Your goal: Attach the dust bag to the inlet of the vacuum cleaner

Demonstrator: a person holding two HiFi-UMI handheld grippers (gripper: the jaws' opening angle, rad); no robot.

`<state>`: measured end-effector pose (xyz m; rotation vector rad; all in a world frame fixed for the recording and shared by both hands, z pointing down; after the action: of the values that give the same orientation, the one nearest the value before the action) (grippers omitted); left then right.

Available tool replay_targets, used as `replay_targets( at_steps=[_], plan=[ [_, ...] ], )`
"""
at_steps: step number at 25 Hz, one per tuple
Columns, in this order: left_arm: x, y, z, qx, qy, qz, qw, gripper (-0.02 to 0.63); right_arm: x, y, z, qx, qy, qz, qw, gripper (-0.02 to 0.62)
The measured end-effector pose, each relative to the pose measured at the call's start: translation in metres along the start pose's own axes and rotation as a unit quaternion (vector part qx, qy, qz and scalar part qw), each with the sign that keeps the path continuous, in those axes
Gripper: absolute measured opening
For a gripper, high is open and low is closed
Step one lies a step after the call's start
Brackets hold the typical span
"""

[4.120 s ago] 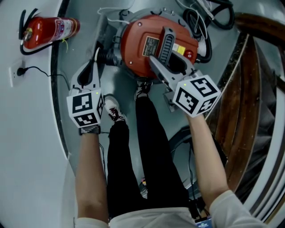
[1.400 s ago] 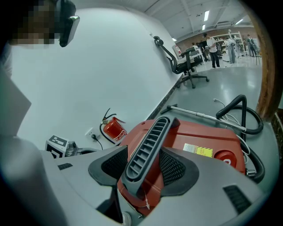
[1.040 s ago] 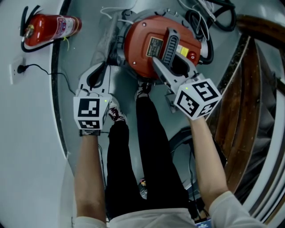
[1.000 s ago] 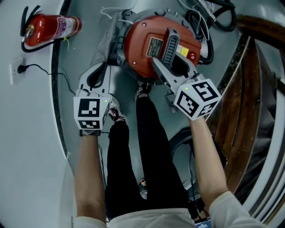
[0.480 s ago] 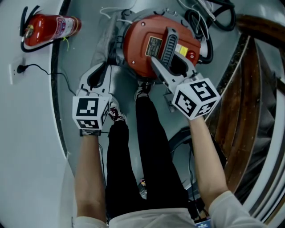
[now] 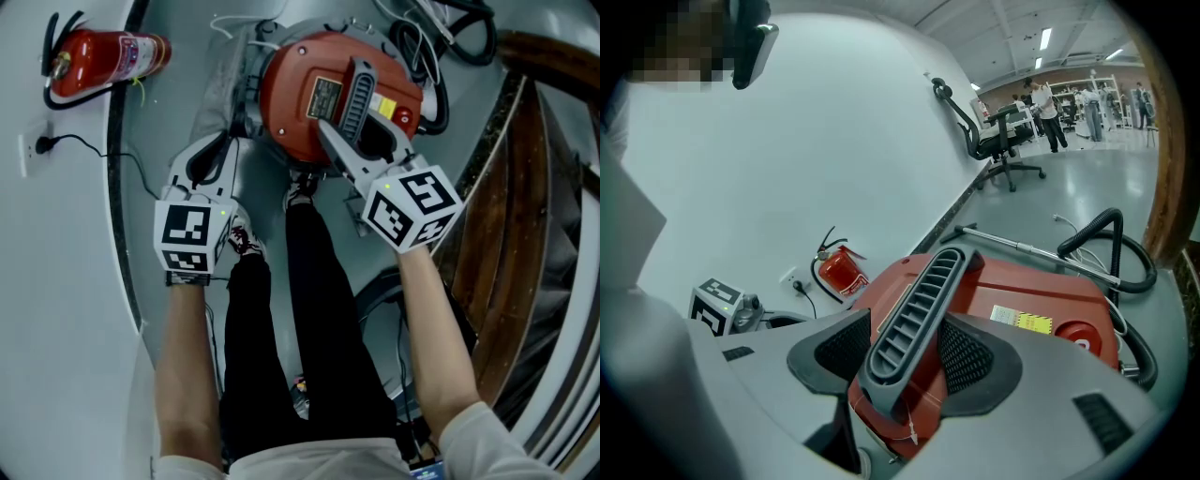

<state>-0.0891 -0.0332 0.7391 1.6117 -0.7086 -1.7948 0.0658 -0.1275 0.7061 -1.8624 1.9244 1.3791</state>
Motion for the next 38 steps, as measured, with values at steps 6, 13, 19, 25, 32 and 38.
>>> replay_targets(
  at_steps=[6,13,19,25,32,38],
  plan=[
    [-0.001,0.0,-0.001,-0.014,0.007,0.001,0.9999,0.038,0.0,0.0,0.0,-0.001,0.0,0.001,1.0,0.218],
    [-0.001,0.0,0.0,-0.015,-0.01,0.006,0.9998,0.052,0.0,-0.001,0.0,0.001,0.001,0.001,1.0,0.218],
    [-0.002,0.0,0.003,0.01,-0.017,0.004,0.9998,0.055,0.0,-0.001,-0.001,0.002,-0.002,0.002,1.0,0.218],
    [-0.003,-0.004,0.006,0.032,-0.013,0.005,0.9994,0.058,0.0,-0.001,0.0,0.002,-0.002,-0.001,1.0,0.218],
    [-0.001,-0.01,0.01,0.031,-0.013,0.007,0.9994,0.065,-0.001,-0.003,0.0,0.006,-0.011,0.0,1.0,0.218],
    [0.005,-0.017,0.013,0.027,-0.025,0.01,0.9993,0.074,-0.001,-0.005,0.0,0.011,-0.007,0.022,1.0,0.219]
  ],
)
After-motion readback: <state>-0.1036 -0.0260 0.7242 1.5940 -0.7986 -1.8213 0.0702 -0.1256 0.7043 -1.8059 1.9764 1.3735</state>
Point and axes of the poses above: the fingertips, and each gripper's own axes: y forward along the fingers, z to its left, x out of its top, the point moved 3 cm from there along -y, backward along the fingers, and after that the axes turned 11 degrees about x, right-handed, at the moved point
